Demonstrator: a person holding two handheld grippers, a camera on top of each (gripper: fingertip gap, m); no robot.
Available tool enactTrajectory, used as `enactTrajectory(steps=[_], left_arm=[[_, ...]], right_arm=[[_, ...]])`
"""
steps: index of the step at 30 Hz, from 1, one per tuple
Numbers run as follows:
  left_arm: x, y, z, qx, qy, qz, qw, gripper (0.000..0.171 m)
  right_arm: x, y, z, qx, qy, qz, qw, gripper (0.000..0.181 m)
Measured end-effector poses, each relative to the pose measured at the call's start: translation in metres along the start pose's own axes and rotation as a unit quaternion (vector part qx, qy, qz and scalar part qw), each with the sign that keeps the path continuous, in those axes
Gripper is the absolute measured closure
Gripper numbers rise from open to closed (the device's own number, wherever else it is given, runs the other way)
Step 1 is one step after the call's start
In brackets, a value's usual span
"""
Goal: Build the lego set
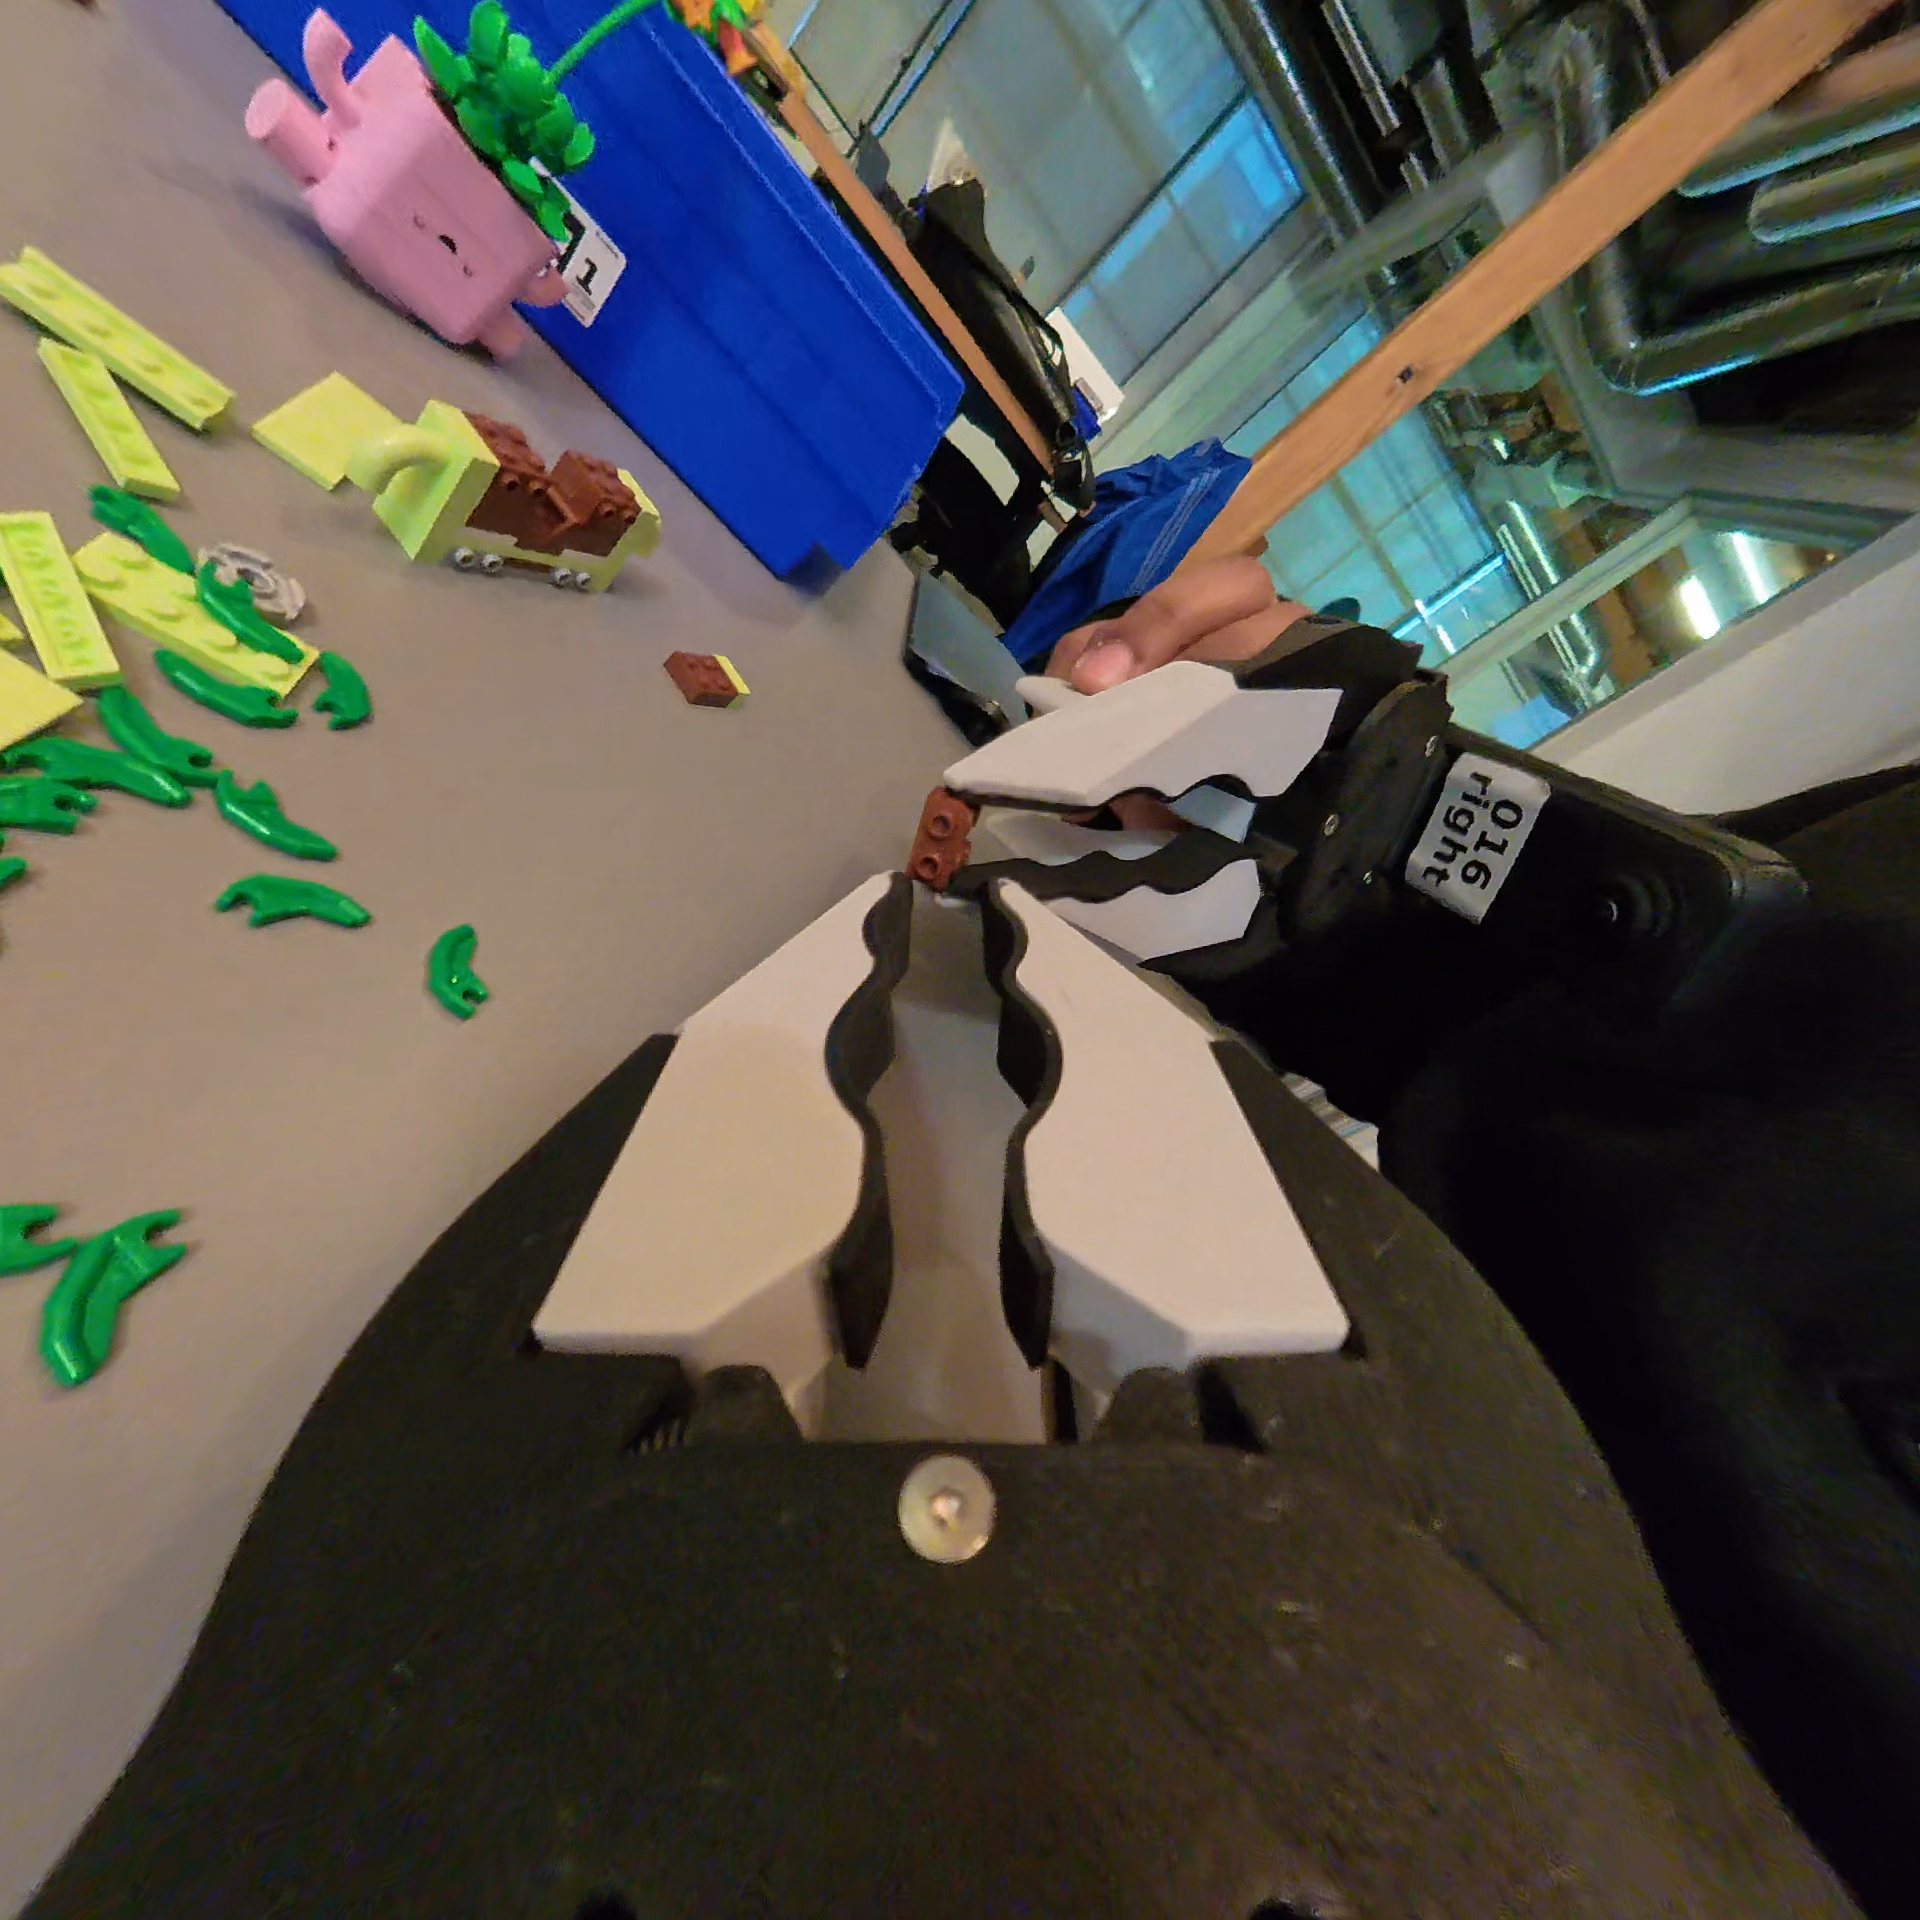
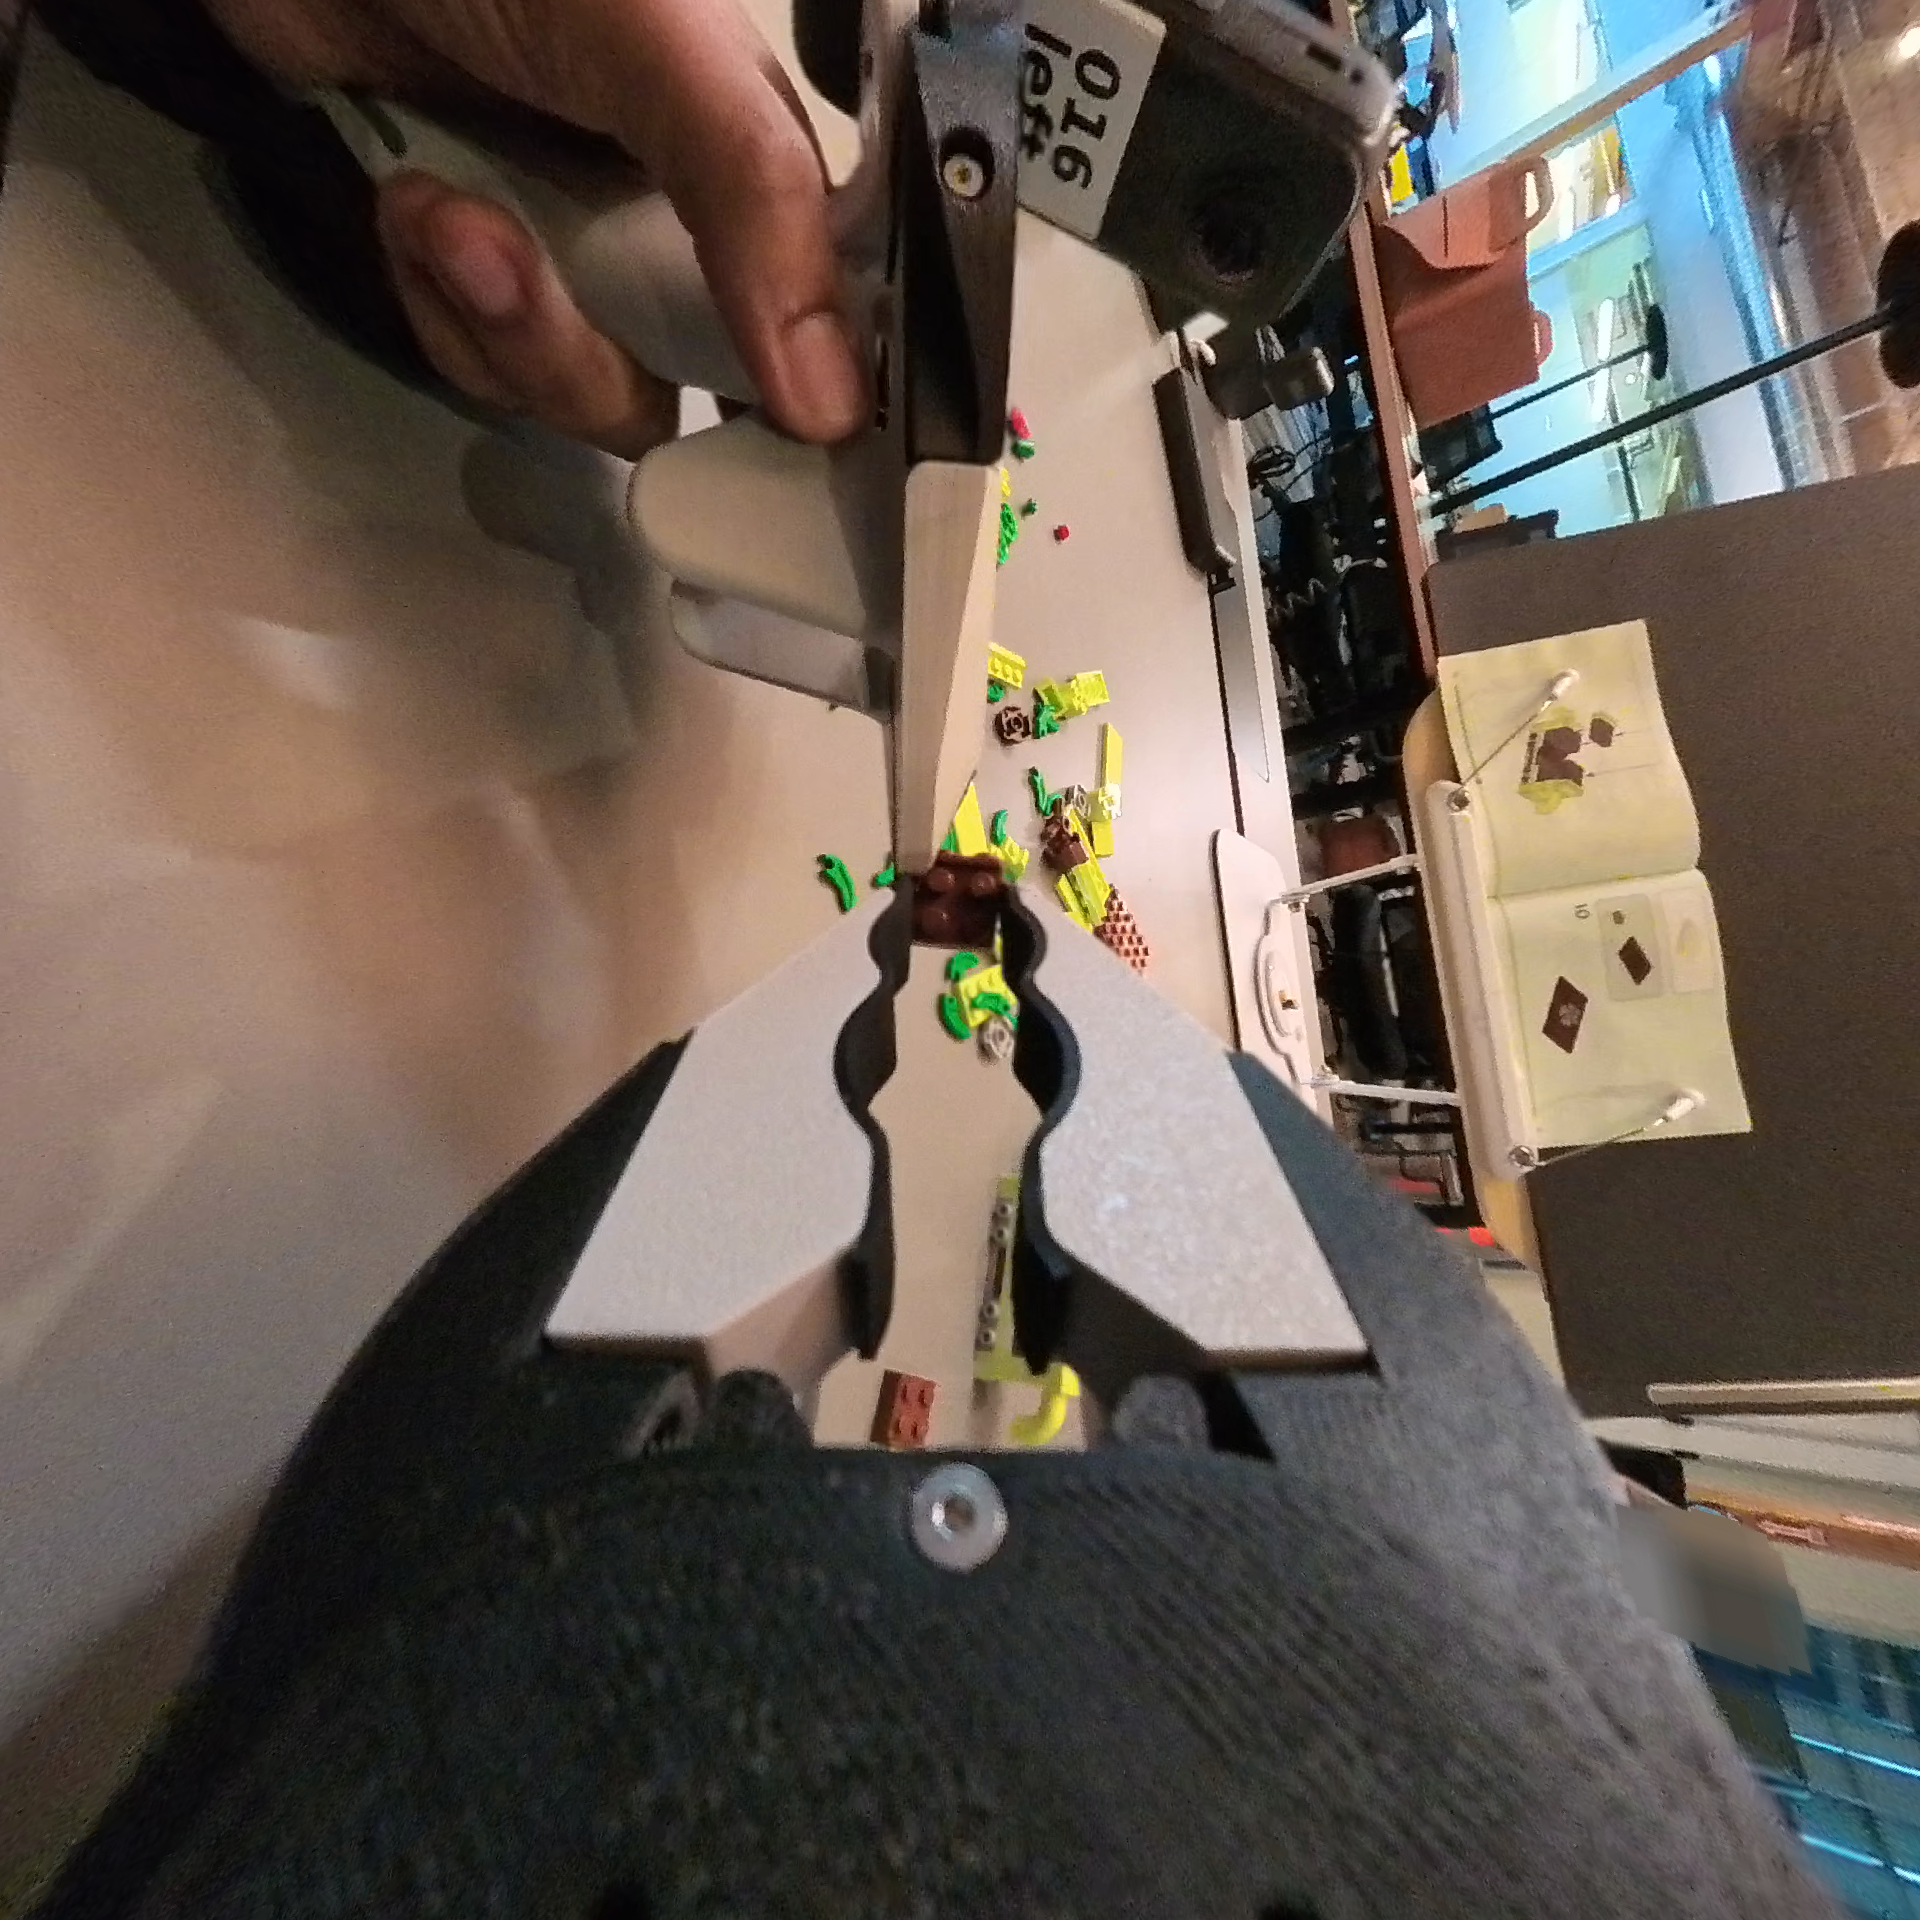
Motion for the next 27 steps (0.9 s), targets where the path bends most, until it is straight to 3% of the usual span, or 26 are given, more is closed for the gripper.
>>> enactTrajectory(steps=[5, 9, 14, 17, 21, 24, 27], left_arm=[[0.002, -0.001, 0.002, 0.004, -0.019, -0.021, 1.0, 0.16], [0.003, -0.002, 0.003, -0.006, -0.021, -0.031, 0.999, 0.169], [0.005, -0.006, 0.004, -0.011, -0.035, -0.052, 0.998, 0.169], [0.007, -0.008, 0.006, -0.009, -0.05, -0.065, 0.997, 0.169], [0.008, -0.012, 0.006, -0.015, -0.065, -0.08, 0.995, 0.169], [0.008, -0.016, 0.005, -0.017, -0.069, -0.099, 0.993, 0.169], [0.008, -0.02, 0.004, -0.01, -0.074, -0.121, 0.99, 0.169]], right_arm=[[0.003, 0.002, 0.004, 0.016, -0.001, 0.016, 1.0, 0.167], [0.004, 0.004, 0.005, 0.024, -0.001, 0.016, 1.0, 0.167], [0.003, -0.005, 0.008, 0.056, -0.04, -0.121, 0.99, 0.16], [-0.002, -0.015, 0.01, 0.09, -0.069, -0.258, 0.959, 0.155], [-0.012, -0.022, 0.009, 0.14, -0.106, -0.418, 0.891, 0.154], [-0.018, -0.025, 0.01, 0.157, -0.125, -0.475, 0.857, 0.157], [-0.019, -0.026, 0.009, 0.183, -0.135, -0.495, 0.839, 0.164]])
Point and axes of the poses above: each gripper's, where its closed fingertips meet, z back along the fingers, x out of its top, y = z × x across the jaws, the point moved 8 cm from there along z, back along the fingers, and after that the axes turned 8 degrees about -z, right-handed, at the moved point
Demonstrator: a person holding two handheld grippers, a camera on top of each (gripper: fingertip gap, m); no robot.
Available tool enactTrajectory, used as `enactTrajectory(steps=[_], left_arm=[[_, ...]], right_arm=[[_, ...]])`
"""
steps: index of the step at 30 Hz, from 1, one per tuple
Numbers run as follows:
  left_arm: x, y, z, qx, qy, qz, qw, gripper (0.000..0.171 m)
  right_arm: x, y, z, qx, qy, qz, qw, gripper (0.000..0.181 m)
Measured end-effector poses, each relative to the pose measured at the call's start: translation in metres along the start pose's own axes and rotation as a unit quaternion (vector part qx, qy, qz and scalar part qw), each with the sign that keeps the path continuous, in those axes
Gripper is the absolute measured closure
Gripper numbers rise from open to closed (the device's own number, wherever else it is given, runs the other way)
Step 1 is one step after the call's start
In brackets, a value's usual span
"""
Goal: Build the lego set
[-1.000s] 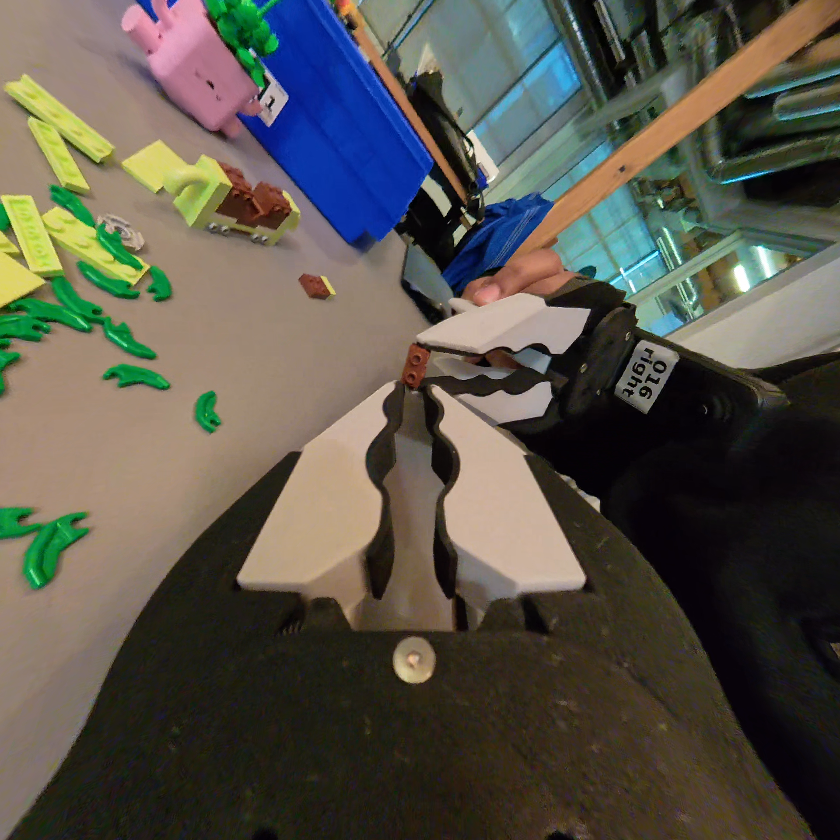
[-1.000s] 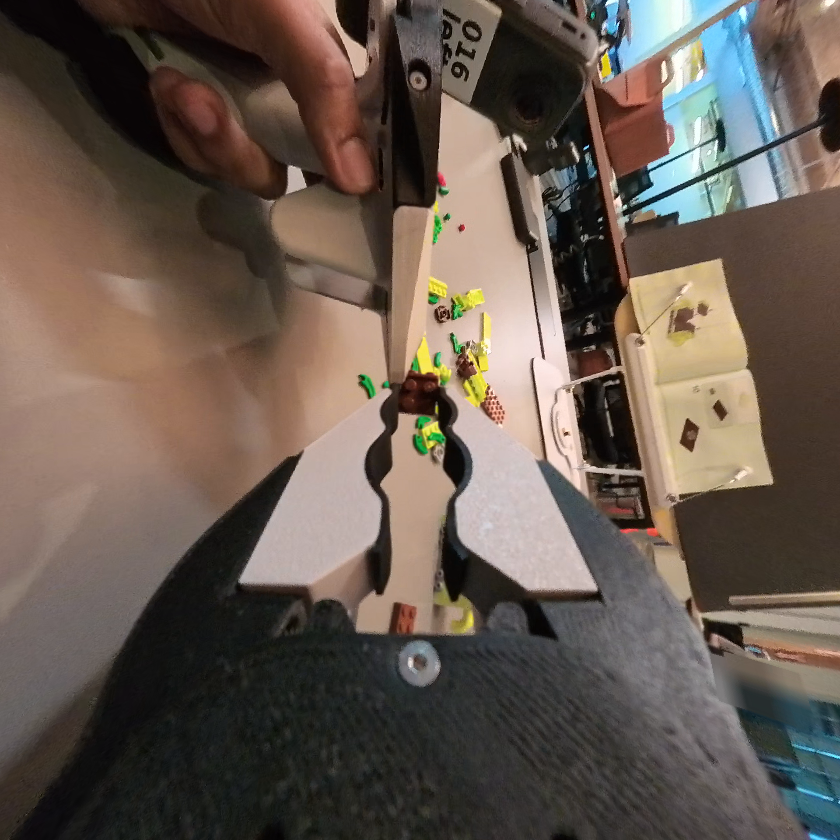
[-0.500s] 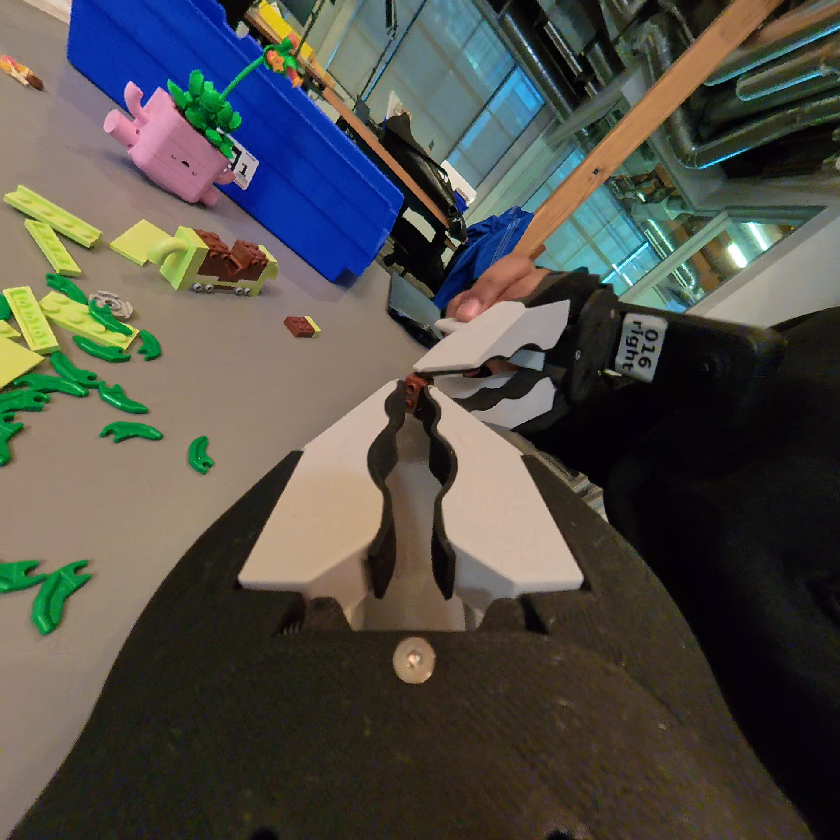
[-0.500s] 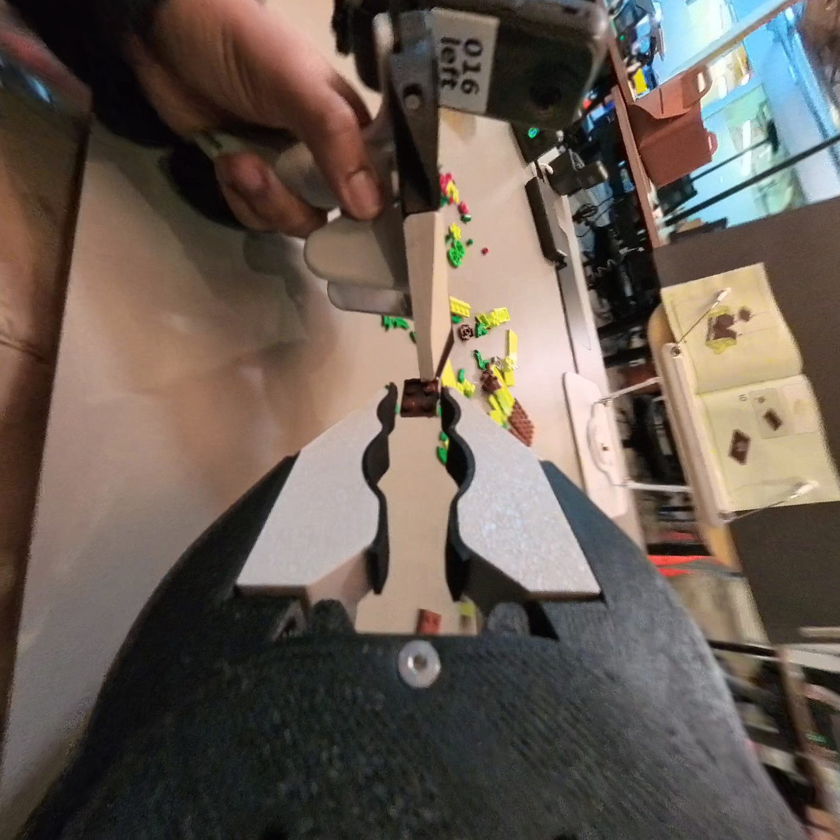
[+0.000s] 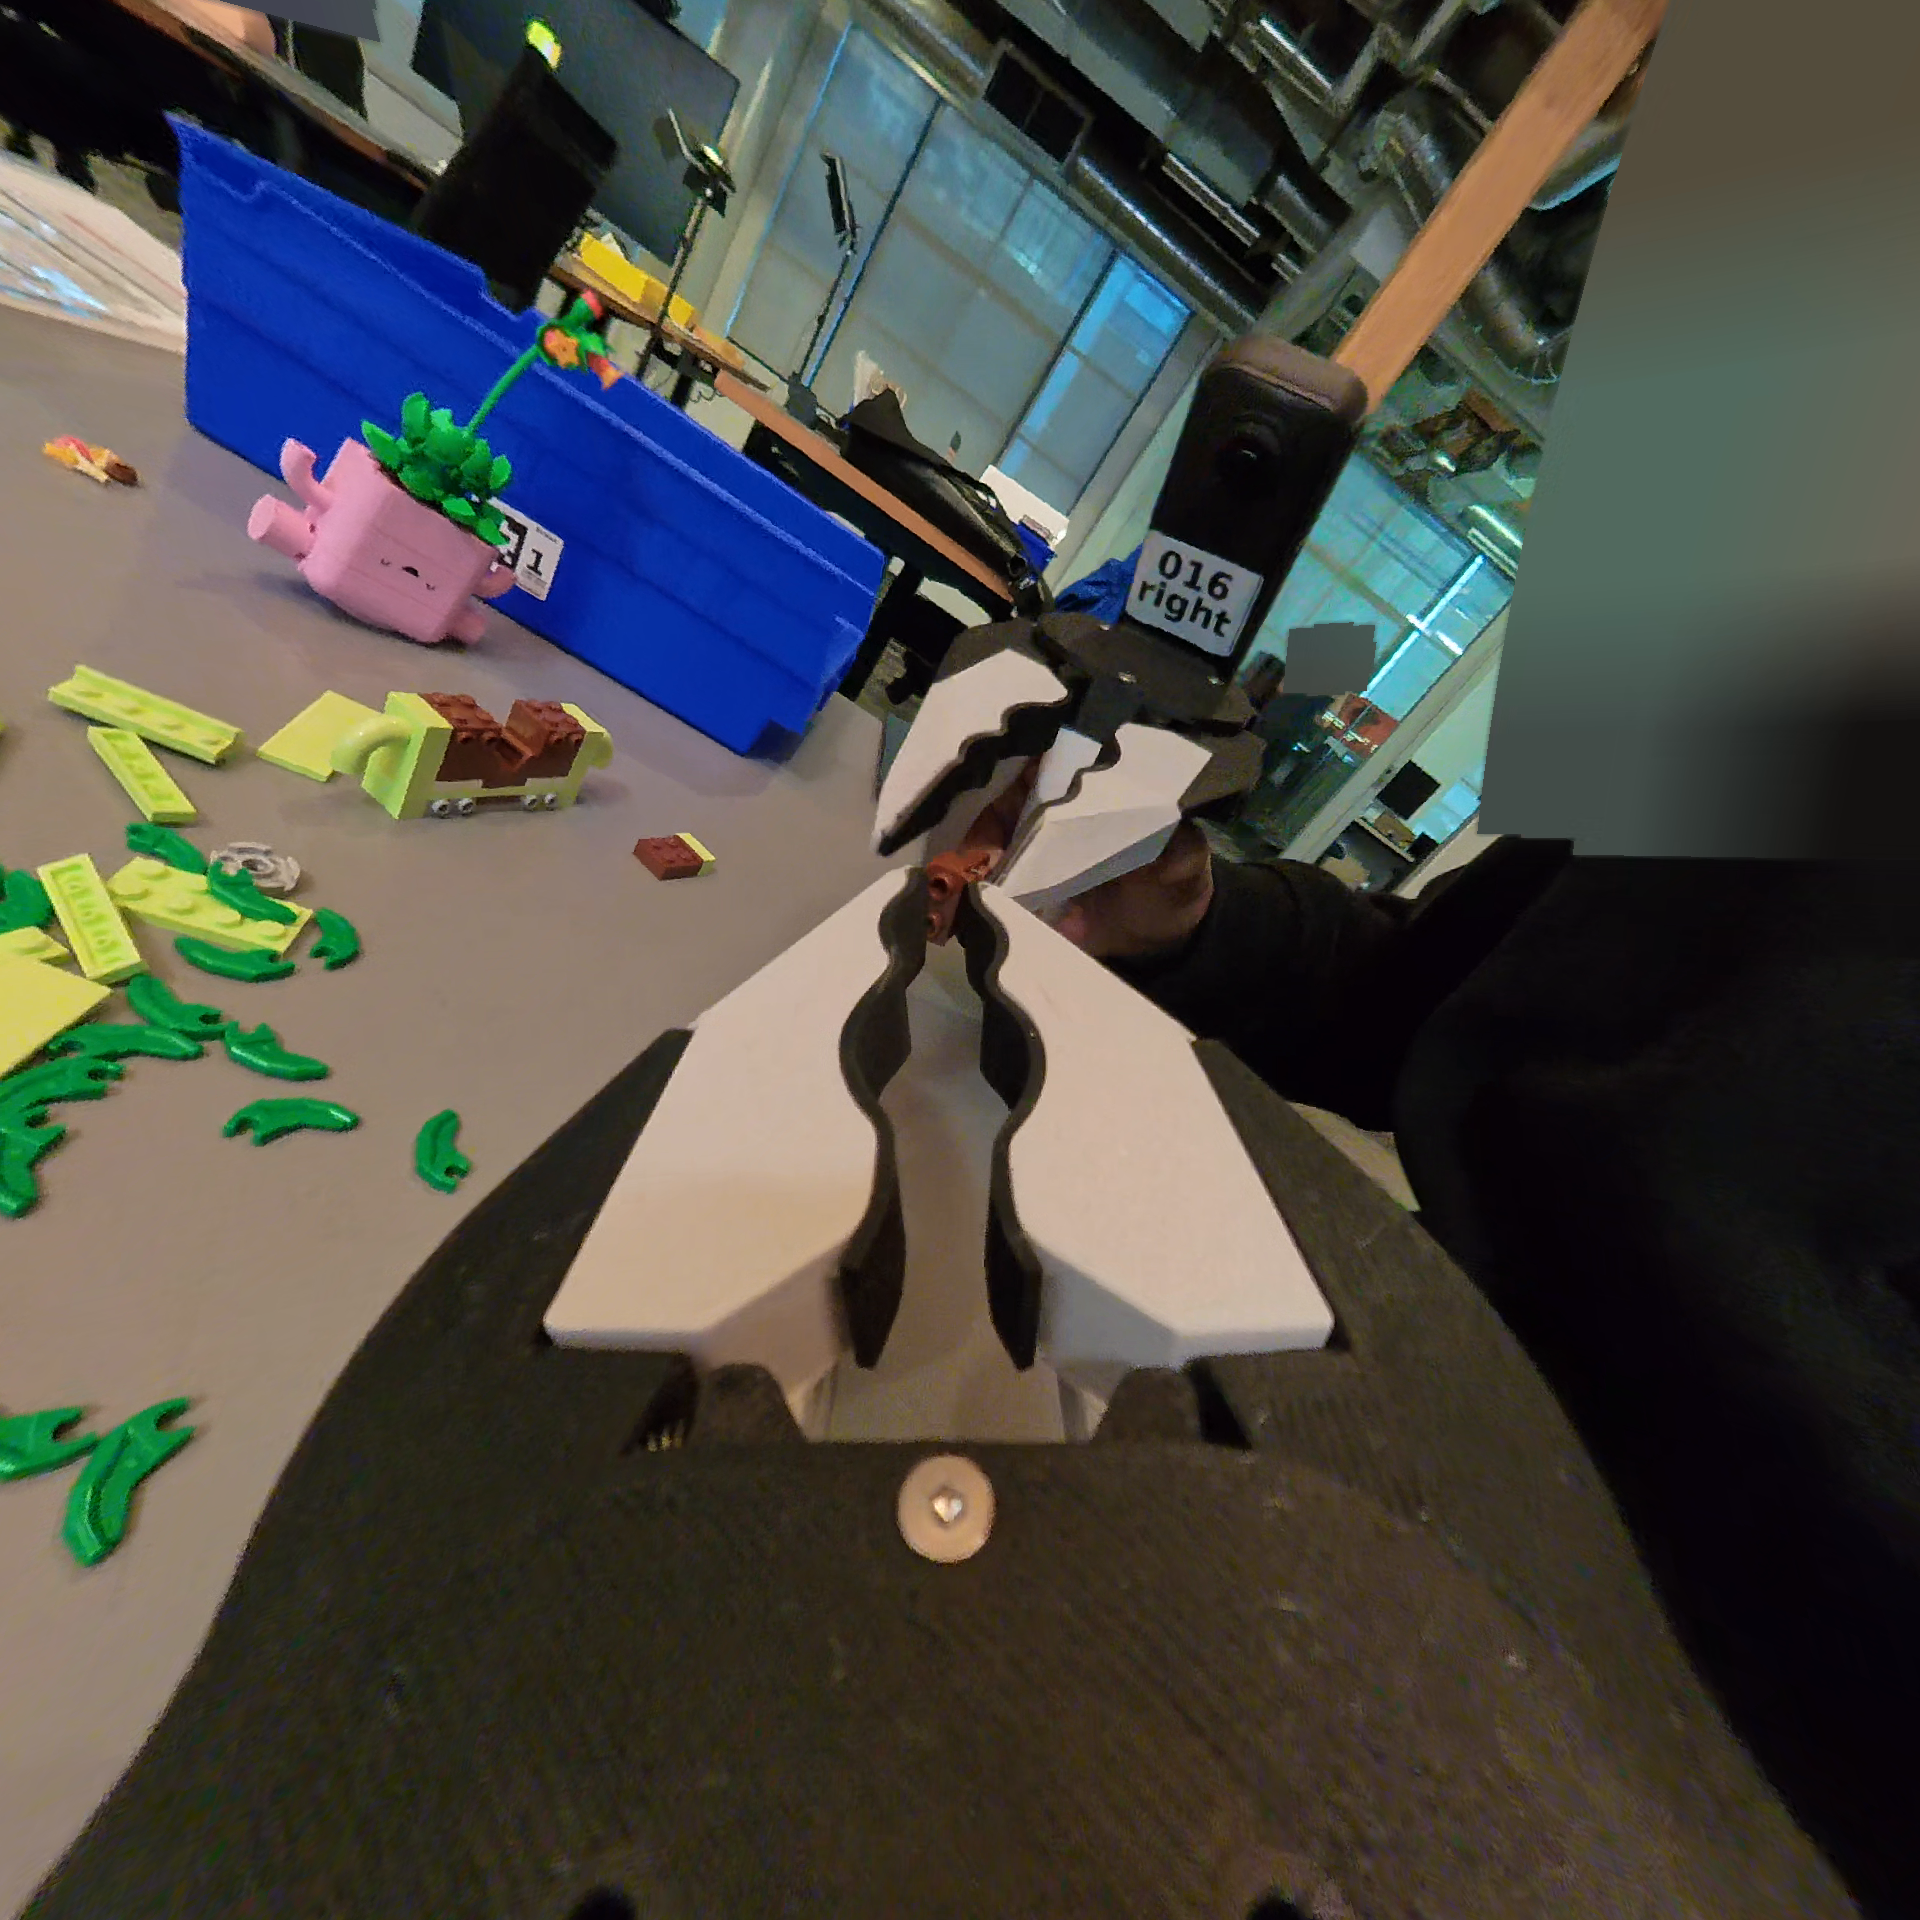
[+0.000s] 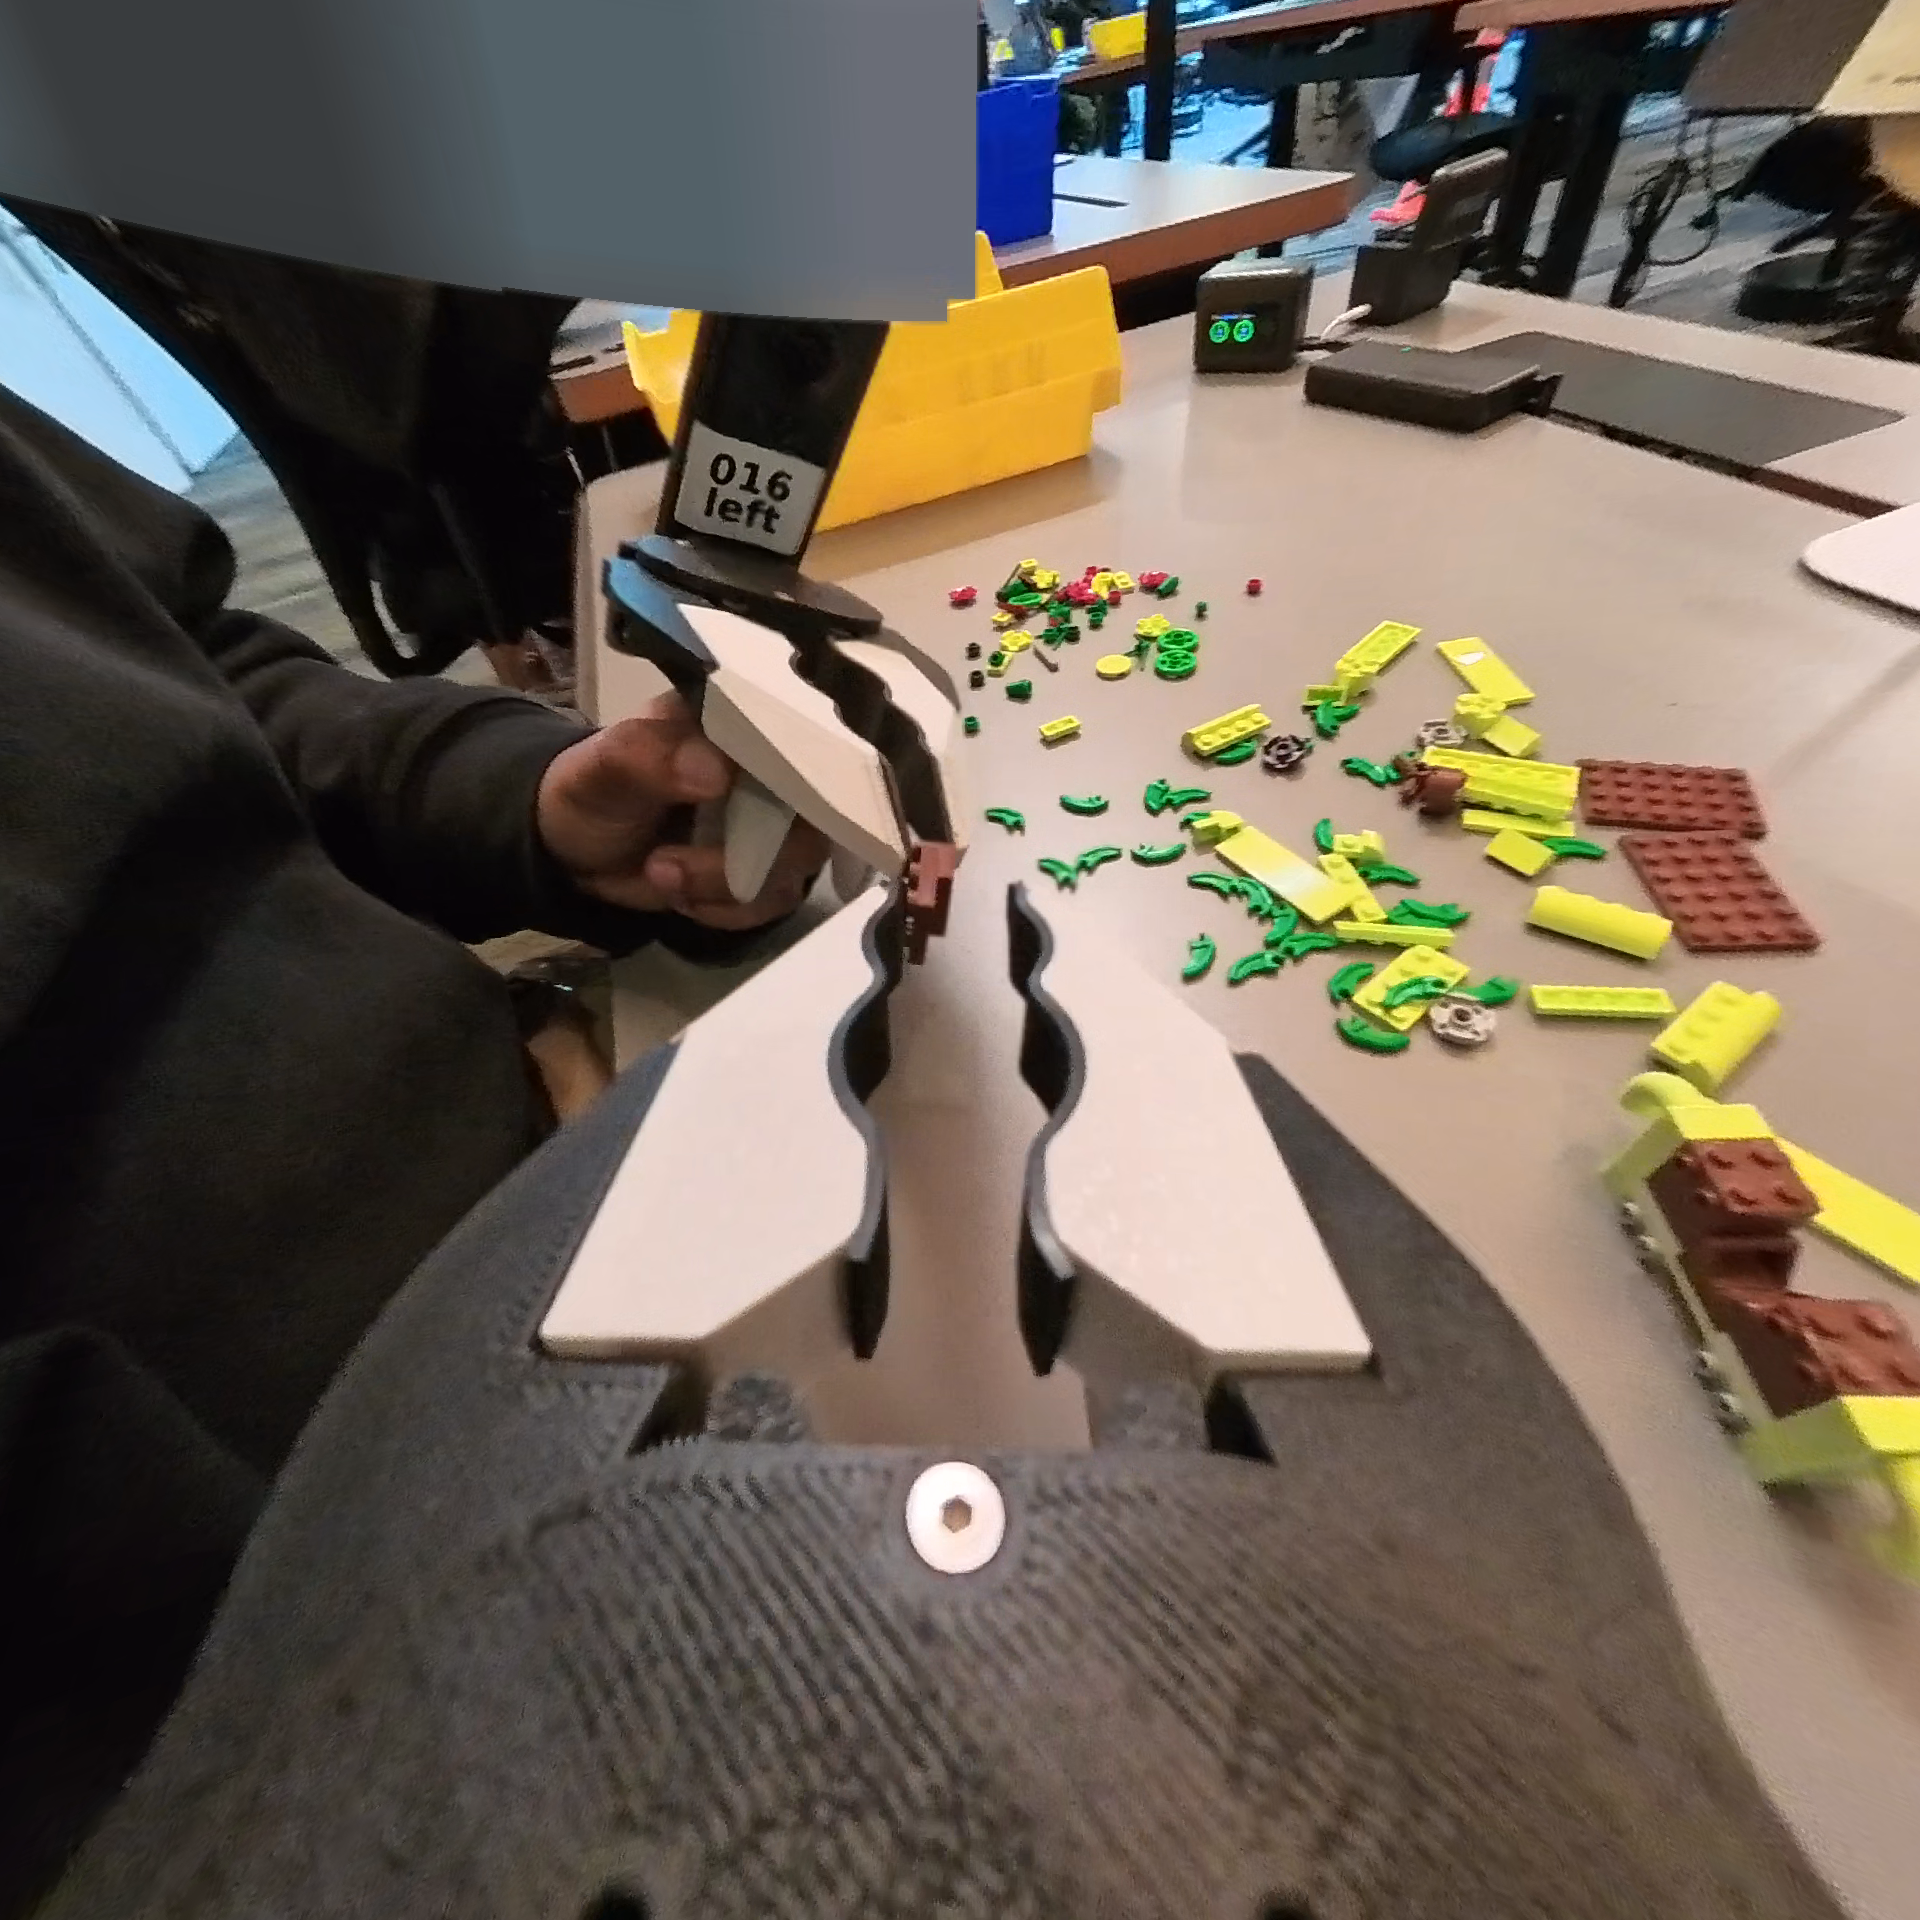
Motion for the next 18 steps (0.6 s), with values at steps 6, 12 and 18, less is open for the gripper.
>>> enactTrajectory(steps=[6, 12, 18], left_arm=[[-0.0005, -0.0015, -0.0014, 0.001, 0.004, -0.008, 1.0, 0.169], [-0.002, -0.0027, -0.0033, 0.003, 0.017, -0.012, 1.0, 0.169], [-0.0035, -0.0032, -0.0041, 0.005, 0.028, -0.014, 0.999, 0.168]], right_arm=[[-0.0015, 0.0011, -0.0007, 0.025, 0.003, -0.007, 1.0, 0.176], [-0.0031, 0.0014, 0.001, 0.021, 0.009, -0.005, 1.0, 0.176], [-0.0023, 0.0028, 0.0013, 0.011, 0.032, -0.007, 0.999, 0.177]])
Point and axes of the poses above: each gripper's, where its closed fingertips meet, z back along the fingers, x out of its top, y = z × x across the jaws, the point moved 8 cm from there along z, back along the fingers, and after that the axes turned 8 degrees about -z, right-handed, at the moved point
